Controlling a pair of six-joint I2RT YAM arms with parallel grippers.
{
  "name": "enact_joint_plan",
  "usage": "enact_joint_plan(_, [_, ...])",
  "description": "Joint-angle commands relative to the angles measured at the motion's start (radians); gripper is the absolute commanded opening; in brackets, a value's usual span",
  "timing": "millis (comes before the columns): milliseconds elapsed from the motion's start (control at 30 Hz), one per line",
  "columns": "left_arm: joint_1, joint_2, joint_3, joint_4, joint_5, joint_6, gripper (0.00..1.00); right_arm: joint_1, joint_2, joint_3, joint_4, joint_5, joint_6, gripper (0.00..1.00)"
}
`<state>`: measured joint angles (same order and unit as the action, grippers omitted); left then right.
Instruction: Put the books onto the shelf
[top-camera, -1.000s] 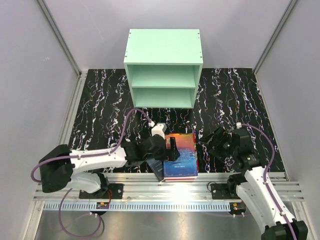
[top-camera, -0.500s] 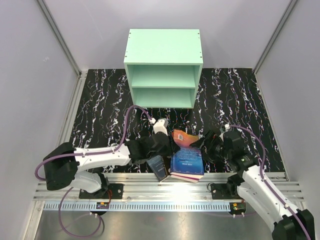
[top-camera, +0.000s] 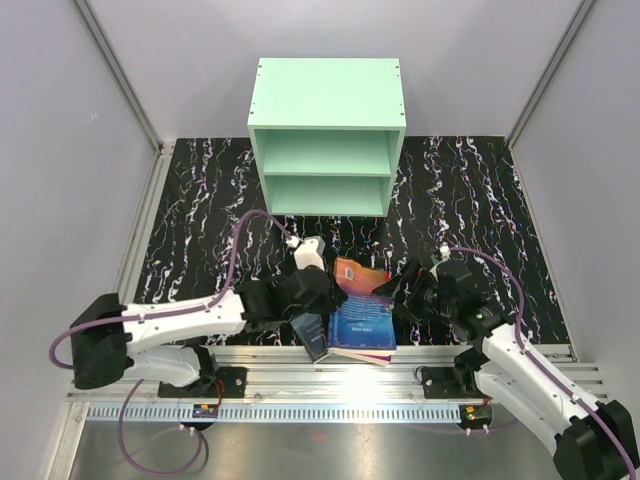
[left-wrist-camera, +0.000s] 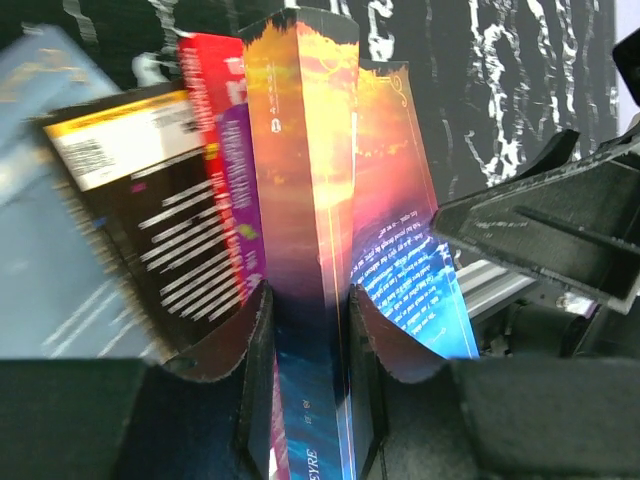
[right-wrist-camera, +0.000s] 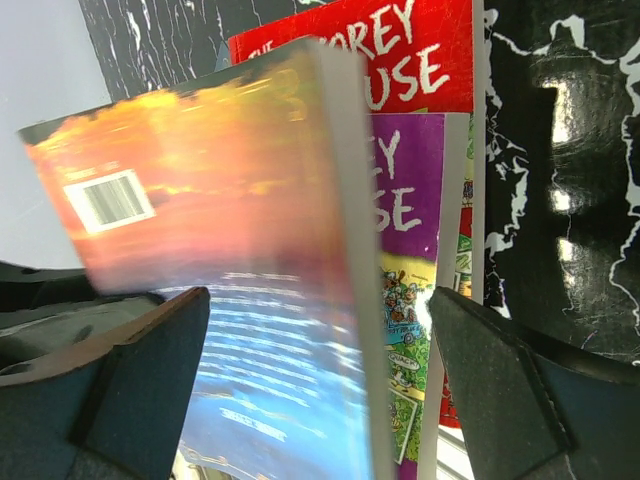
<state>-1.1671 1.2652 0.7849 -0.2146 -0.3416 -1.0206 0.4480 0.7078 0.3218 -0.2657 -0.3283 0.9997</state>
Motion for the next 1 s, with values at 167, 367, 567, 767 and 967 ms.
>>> enact_joint_plan(167, [0.0,-0.197,0.177,-0.302,-0.181,0.16,0.0,0.031,-0.011,0.097,-0.02,0.063,-0.022,1.0])
enact_joint_plan(367, [0.076,-0.187,0.337,-0.276,-0.142,0.281,0.0,0.043,-0.01,0.144,-0.042,0.069,-0.036,1.0])
enact_joint_plan(567, [0.214,-0.067,0.666,-0.238,0.037,0.454,0.0,0.043,-0.089,0.2,-0.162,0.121,-0.075,1.0])
enact_joint_plan(767, [0.349,0.087,1.058,-0.137,0.37,0.533,0.0,0.044,-0.177,0.206,-0.256,0.149,-0.095,1.0])
enact_joint_plan(967, [0.447,0.287,1.361,-0.082,0.391,0.551,0.0,0.044,-0.208,0.191,-0.27,0.13,-0.092,1.0])
